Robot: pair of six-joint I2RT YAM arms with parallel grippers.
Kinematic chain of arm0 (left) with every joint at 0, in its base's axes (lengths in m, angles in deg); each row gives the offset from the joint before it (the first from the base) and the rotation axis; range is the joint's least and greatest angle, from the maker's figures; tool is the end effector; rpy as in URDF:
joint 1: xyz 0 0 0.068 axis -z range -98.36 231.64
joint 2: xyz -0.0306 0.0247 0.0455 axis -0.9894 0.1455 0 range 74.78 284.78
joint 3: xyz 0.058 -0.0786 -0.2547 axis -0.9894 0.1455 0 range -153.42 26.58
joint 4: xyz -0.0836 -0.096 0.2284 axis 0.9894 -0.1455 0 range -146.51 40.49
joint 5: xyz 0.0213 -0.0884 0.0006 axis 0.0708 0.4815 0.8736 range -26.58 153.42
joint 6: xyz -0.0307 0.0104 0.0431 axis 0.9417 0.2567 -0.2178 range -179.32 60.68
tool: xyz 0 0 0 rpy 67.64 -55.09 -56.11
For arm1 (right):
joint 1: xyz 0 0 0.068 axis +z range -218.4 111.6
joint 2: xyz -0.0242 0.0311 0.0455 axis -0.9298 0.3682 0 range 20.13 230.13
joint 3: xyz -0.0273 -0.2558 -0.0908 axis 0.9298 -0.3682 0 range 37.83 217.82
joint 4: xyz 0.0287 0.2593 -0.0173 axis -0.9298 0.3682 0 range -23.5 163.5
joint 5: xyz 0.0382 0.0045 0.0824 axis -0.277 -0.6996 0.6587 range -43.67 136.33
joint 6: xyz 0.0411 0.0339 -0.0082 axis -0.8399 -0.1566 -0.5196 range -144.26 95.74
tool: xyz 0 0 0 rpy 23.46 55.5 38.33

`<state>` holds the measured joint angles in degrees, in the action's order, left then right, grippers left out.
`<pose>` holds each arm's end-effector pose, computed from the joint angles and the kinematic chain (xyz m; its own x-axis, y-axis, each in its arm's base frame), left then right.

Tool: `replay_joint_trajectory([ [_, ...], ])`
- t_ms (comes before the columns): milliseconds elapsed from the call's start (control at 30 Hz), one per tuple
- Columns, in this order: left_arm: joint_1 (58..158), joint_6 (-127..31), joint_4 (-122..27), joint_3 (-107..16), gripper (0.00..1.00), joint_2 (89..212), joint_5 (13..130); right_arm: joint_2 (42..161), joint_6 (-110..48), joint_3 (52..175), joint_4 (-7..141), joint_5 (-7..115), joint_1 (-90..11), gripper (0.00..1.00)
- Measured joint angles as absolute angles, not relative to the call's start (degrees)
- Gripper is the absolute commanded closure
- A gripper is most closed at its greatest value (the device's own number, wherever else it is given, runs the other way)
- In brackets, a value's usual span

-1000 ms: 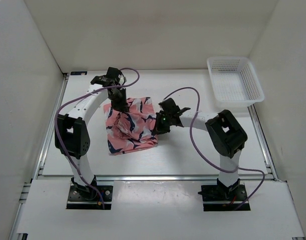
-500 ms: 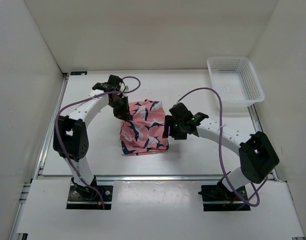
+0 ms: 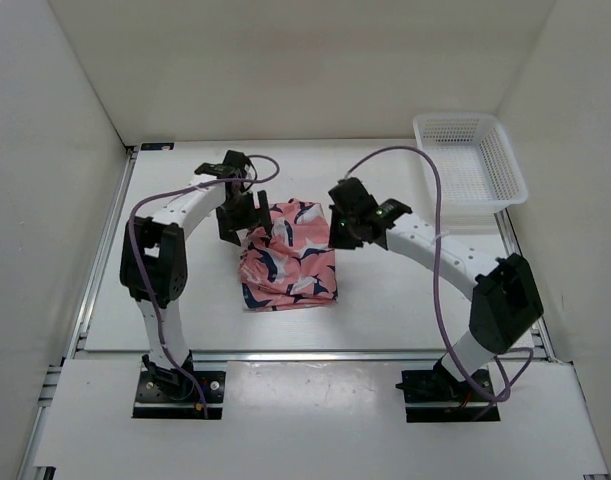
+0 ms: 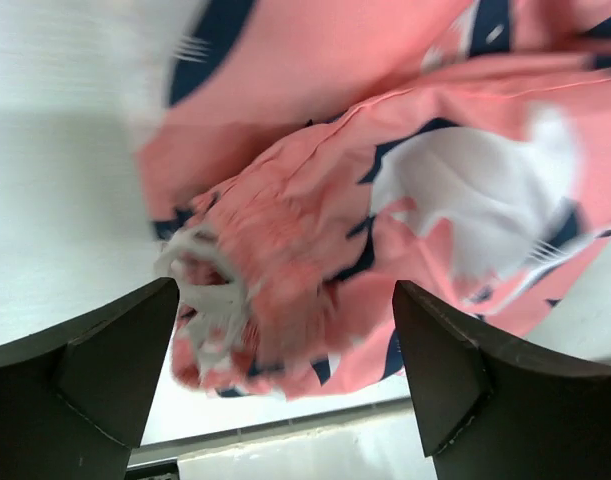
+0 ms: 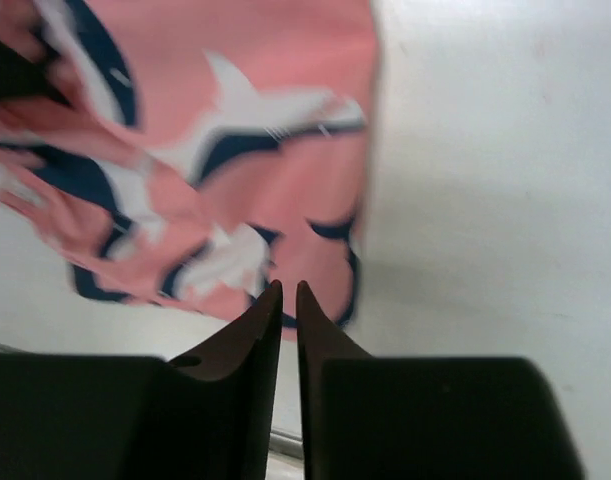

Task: Fold and stack the shorts
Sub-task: Fold the shorts

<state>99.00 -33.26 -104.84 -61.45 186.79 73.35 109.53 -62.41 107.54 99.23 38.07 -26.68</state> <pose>0.3680 -0.1216 0.2063 -0.9851 -0.1453 -0.0923 -0.1204 0.9648 -0.2339 0.2533 0.2191 0.2649 -0.8316 0.0776 -0.5499 -0.1011 0.9525 0.2872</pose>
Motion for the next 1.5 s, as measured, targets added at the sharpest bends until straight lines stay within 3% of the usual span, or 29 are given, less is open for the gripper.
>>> replay_joint_trajectory([
  [67, 99.29, -32.16, -105.63, -62.63, 0.16, 184.43, 70.49, 113.14, -61.34, 113.61, 99.64, 37.92, -26.95, 0.97],
  [100, 99.31, -31.62, -105.89, -63.04, 0.28, 182.48, 69.22, 115.59, -61.08, 117.24, 99.84, 38.16, -27.19, 0.97],
  [133, 99.33, -31.05, -106.0, -63.06, 0.51, 180.71, 68.48, 118.23, -60.6, 120.59, 99.51, 38.53, -27.56, 0.98],
  [267, 99.5, -29.89, -105.61, -62.28, 0.9, 174.14, 68.52, 128.94, -59.2, 131.25, 99.18, 40.24, -29.92, 0.99],
  [400, 99.94, -29.52, -103.68, -58.69, 0.9, 173.85, 70.18, 138.89, -58.72, 137.63, 99.49, 41.0, -32.28, 0.99],
  [567, 100.75, -30.07, -102.29, -57.49, 0.9, 183.23, 69.86, 147.06, -59.75, 139.56, 100.02, 41.0, -35.21, 0.99],
  [867, 100.6, -32.19, -102.2, -61.14, 0.9, 191.73, 69.44, 150.38, -61.87, 142.31, 100.78, 41.11, -38.07, 0.99],
  [1000, 100.12, -33.39, -103.66, -65.69, 0.65, 191.47, 68.5, 149.53, -61.93, 141.83, 101.3, 41.03, -38.07, 0.8],
  [1033, 100.12, -33.65, -104.08, -66.93, 0.58, 191.12, 68.22, 148.55, -61.85, 141.11, 101.41, 40.85, -38.07, 0.67],
  [1100, 99.9, -34.22, -106.04, -69.93, 0.28, 190.09, 67.63, 145.16, -61.69, 138.75, 101.94, 40.22, -38.01, 0.48],
  [1167, 99.81, -34.98, -107.36, -72.53, 0.09, 188.3, 67.19, 140.18, -61.34, 136.59, 103.05, 39.21, -37.96, 0.28],
  [1200, 99.81, -35.16, -108.1, -73.62, 0.0, 187.05, 66.97, 137.16, -61.06, 135.49, 103.27, 38.47, -37.96, 0.23],
  [1267, 99.61, -35.4, -109.24, -74.69, 0.0, 183.56, 66.75, 130.45, -60.71, 133.57, 103.86, 36.46, -37.96, 0.15],
  [1500, 98.3, -35.22, -110.42, -69.12, 0.0, 161.83, 64.04, 105.1, -59.55, 124.32, 107.01, 25.53, -38.12, 0.11],
])
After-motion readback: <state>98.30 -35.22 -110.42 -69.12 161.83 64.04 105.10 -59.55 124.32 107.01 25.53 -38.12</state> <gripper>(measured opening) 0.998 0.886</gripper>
